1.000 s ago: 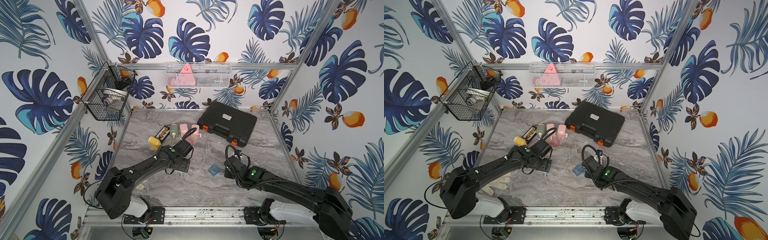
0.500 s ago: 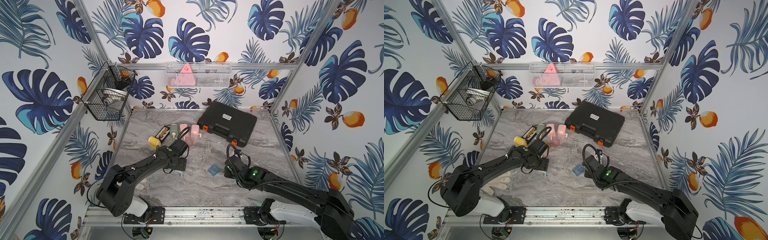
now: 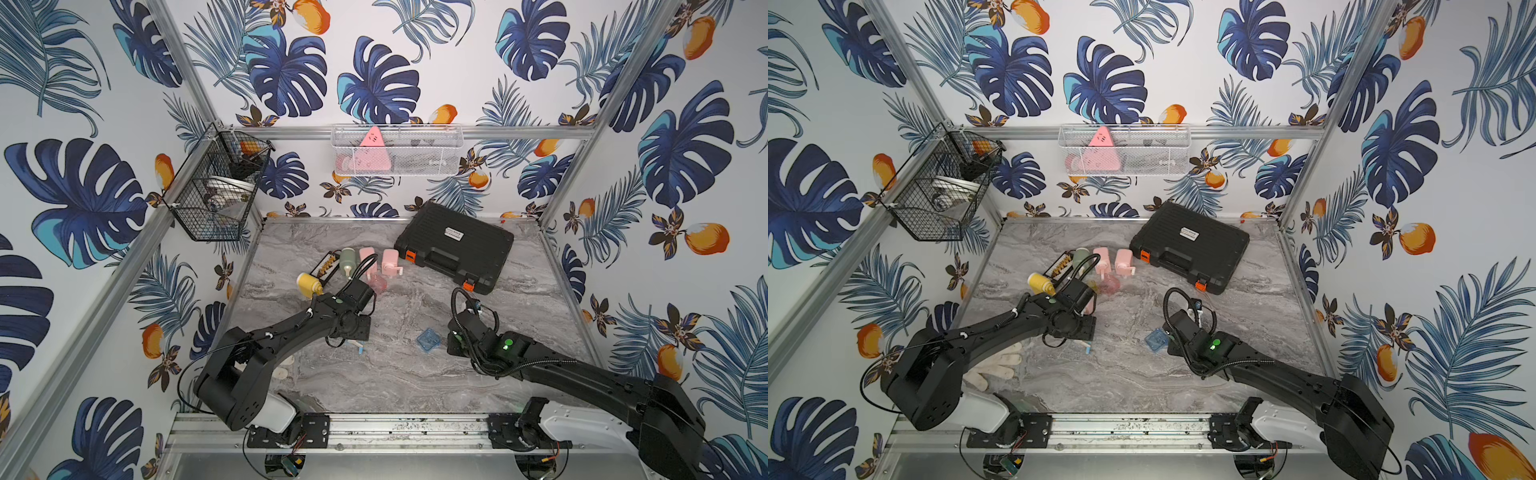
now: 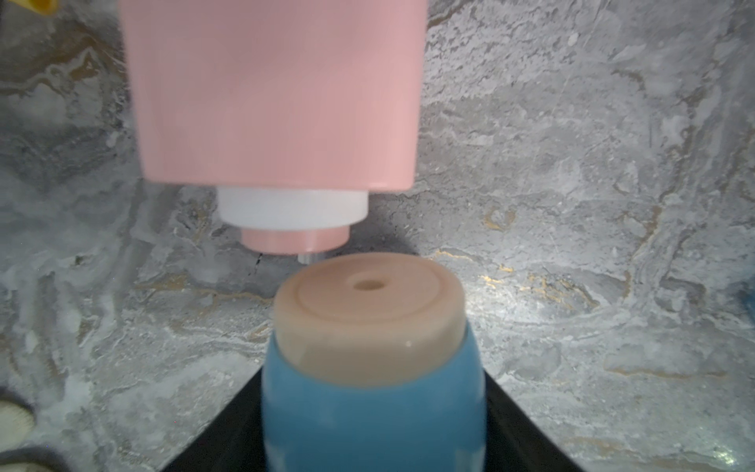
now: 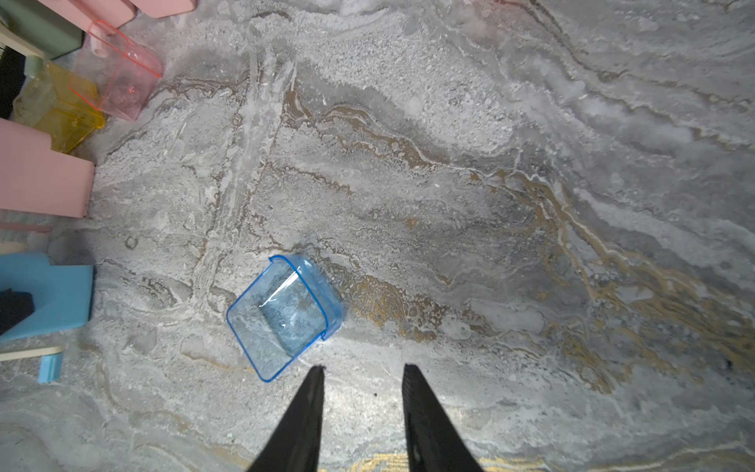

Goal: Put the tray back into the pencil sharpener
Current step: Pick up the pencil sharpener from the center of the board.

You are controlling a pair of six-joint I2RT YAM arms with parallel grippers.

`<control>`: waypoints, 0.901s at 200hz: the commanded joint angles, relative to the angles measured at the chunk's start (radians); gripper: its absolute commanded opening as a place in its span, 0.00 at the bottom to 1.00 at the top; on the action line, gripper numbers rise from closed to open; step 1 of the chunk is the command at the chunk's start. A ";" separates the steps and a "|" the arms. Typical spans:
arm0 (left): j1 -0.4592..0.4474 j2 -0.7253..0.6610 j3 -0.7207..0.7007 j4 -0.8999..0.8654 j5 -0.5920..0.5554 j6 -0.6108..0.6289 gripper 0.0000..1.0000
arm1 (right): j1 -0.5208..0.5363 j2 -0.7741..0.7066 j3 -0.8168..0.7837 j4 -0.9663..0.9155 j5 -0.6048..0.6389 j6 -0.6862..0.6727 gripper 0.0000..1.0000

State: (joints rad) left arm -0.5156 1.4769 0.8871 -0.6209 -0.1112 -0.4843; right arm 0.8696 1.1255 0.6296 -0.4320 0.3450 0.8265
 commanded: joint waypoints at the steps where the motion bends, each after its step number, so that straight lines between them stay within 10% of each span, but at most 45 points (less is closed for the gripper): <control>1: 0.003 -0.008 -0.004 0.002 -0.033 -0.002 0.65 | 0.002 0.002 0.007 0.019 -0.006 -0.001 0.35; 180: -0.172 -0.280 -0.039 0.026 0.112 0.137 0.38 | -0.035 0.007 0.004 0.040 -0.060 0.023 0.36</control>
State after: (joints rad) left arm -0.6716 1.2289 0.8501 -0.6598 -0.0399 -0.4179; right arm 0.8570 1.1336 0.6342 -0.4259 0.3176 0.8307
